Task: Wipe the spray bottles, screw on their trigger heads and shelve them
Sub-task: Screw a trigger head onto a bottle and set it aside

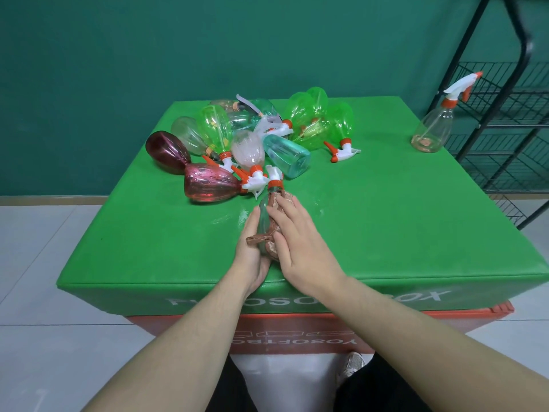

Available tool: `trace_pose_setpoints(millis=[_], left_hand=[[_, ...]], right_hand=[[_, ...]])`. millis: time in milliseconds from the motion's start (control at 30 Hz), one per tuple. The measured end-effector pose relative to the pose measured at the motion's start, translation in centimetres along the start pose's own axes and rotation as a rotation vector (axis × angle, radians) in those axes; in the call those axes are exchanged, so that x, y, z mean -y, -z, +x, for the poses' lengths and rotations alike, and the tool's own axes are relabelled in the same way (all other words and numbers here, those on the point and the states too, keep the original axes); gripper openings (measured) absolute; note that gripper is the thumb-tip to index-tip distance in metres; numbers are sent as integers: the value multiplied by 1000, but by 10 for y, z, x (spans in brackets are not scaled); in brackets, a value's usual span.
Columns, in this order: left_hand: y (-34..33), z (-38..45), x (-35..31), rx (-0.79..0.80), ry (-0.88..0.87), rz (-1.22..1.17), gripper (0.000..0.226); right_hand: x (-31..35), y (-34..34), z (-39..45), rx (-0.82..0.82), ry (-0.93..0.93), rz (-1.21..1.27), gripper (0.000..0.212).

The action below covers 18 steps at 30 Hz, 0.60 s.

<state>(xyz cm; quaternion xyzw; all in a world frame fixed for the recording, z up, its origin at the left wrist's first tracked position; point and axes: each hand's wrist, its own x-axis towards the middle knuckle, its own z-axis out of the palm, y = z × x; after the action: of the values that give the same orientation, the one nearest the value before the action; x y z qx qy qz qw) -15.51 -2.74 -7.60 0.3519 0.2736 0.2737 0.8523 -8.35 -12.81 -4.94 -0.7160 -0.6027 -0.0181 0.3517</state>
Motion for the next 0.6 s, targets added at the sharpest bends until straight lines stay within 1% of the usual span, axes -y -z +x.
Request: trace_pose_setpoints(millis=[67,100,167,200,333,467,600], left_hand=[[1,0,-1,-24,-1,27,47],[0,0,-1,-44,-2,42,52],[1,1,0,-46,-10,64,75],[1,1,0,-41,-23,73,77],[-1,-2,-1,-18,-93,112,55],[-3,-3,-1,-13,-110,99,64],[-4,-4,-2,-24,-135,94,65]], right_hand=[[-2,-3,-8,4,27,-17,48],[-4,-5,-11,5,37,-22,48],[-9,-8,-17,-2,56,-18,46],[-12,-10,-20,-11,68,-12,45],[-19,-15,-30,-50,85,1,42],[-16,-13,-35,-87,74,24,40],[-9,-7,-33,-72,23,31,44]])
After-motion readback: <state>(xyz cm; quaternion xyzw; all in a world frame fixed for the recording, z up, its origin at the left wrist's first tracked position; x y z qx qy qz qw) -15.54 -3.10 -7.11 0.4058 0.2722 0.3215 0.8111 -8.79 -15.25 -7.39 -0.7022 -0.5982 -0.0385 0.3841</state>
